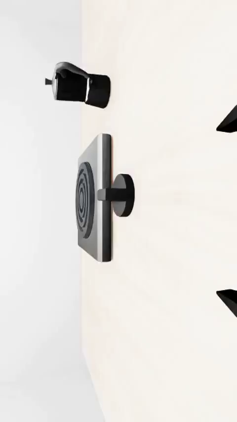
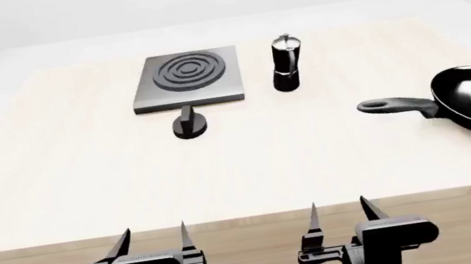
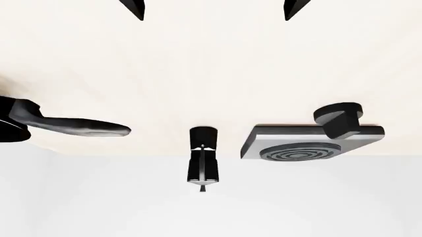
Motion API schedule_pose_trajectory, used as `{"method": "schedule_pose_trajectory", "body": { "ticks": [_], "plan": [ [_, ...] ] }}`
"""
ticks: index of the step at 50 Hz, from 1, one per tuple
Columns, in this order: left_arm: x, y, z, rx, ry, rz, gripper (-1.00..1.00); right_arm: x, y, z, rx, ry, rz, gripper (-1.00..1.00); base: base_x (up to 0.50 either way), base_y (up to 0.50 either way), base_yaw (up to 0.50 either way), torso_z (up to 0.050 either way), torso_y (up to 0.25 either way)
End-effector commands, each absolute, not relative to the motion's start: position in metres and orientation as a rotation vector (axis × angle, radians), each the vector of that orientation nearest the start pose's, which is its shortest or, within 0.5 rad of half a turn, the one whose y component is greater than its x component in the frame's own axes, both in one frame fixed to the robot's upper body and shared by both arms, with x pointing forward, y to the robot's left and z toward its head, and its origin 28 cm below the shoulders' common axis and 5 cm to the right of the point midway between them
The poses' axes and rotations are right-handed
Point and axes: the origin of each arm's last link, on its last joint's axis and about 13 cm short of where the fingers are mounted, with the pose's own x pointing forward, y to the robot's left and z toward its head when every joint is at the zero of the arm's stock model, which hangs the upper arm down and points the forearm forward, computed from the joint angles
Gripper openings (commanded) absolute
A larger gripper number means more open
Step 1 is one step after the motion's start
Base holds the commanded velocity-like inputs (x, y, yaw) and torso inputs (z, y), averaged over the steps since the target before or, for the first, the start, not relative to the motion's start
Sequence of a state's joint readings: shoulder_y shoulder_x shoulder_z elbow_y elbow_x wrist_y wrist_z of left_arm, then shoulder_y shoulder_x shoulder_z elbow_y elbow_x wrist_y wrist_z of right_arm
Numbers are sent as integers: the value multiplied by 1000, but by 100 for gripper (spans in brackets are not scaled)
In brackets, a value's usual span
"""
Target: Put the frying pan on the stove.
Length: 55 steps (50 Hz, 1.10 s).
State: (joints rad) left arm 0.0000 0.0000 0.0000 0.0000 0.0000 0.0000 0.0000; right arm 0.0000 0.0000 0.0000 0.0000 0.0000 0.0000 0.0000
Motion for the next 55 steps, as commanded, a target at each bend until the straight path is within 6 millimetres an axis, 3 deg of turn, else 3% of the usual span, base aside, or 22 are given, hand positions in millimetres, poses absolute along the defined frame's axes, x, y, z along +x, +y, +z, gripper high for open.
{"method": "schedule_pose_trajectory", "body": {
  "ticks": [1, 11, 18, 55],
  "plan": [
    [212, 205, 21, 29, -24, -2, 100, 211, -97, 22, 16, -4, 1, 100, 0, 0, 0, 0, 0],
    [217, 204, 59, 73, -110, -17, 100, 209, -97, 69, 33, -88, 11, 100, 0, 0, 0, 0, 0],
    [216, 203, 72, 85, -140, -15, 100, 208, -98, 83, 39, -116, 15, 100, 167, 0, 0, 0, 0],
    [215, 205, 71, 97, -145, 11, 100, 206, -98, 89, 58, -124, 13, 100, 259, 0, 0, 0, 0]
  ]
}}
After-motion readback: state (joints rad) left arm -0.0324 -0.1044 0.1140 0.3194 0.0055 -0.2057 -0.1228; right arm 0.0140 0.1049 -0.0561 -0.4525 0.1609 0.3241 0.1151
